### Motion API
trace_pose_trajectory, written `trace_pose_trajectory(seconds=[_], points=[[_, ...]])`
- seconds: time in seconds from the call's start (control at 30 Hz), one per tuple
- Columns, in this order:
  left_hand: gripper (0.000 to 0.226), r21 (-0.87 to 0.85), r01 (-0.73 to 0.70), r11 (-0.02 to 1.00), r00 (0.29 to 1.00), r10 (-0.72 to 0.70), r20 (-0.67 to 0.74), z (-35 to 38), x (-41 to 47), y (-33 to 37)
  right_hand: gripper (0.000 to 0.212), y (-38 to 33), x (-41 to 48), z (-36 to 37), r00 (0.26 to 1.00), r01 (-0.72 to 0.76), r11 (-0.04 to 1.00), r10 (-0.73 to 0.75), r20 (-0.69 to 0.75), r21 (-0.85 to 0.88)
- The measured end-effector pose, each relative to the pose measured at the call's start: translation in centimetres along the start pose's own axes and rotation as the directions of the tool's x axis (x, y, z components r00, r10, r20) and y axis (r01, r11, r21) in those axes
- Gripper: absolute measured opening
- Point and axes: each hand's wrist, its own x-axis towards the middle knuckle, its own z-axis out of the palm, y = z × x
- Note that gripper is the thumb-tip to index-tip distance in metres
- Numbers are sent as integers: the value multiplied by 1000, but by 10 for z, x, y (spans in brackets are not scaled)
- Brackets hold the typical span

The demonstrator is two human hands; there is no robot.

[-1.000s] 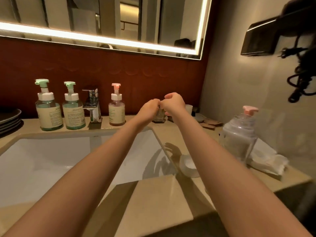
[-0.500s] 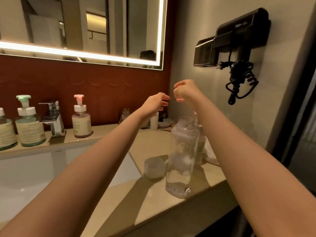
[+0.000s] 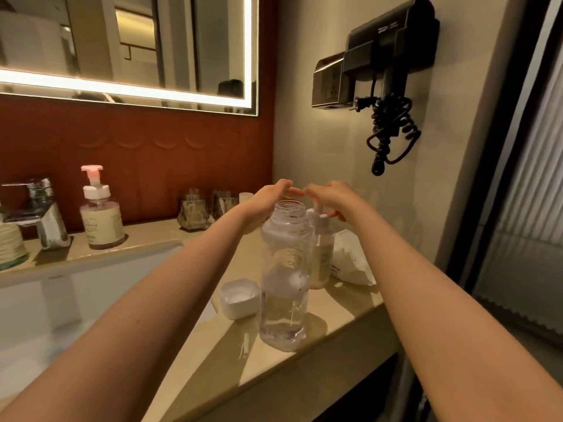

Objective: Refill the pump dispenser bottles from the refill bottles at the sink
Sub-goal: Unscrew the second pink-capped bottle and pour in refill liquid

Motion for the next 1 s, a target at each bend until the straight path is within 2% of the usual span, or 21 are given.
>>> trace_pose_trajectory(seconds=[0.1,0.3,0.43,0.53,0.57,0.67,0.7,0.77,0.83,0.93,1.0], points=[[44,-32,27,999,1000,-27,-10,-2,-1,-5,33,1,7,8,999,-17,999,19,-43,38],[39,-6,45,999,999,-45,-21,-3,0,-11,24,-2,16,12,990,-12,976,42,-133,216],[33,3,45,999,996,-45,-77,-7,1,-12,40,-18,14,6,976,95,937,-22,-215,335],[19,-29,45,999,997,-47,-59,-15,-5,-12,34,-44,7,2,967,203,915,-133,-216,348],[21,-29,46,999,997,-48,-65,-18,-8,-12,31,-53,4,2,963,235,910,-171,-207,343],[49,-17,7,1000,995,-8,-103,-29,-19,-13,27,-82,-8,11,947,316,891,-272,-173,325],[48,-4,-24,1000,993,24,-114,-31,-21,-13,26,-89,-11,13,942,330,888,-292,-164,319],[35,28,-96,995,981,100,-169,-40,-32,-15,28,-104,-16,23,938,347,883,-318,-141,315],[35,66,-124,990,942,138,-306,-50,-44,-21,31,-118,-23,34,938,346,875,-331,-104,338],[57,142,-45,989,866,109,-487,-66,-59,-35,40,-136,-37,45,938,336,877,-345,-37,343],[60,163,-6,987,833,95,-544,-74,-69,-40,52,-145,-48,52,930,352,874,-367,-21,334]])
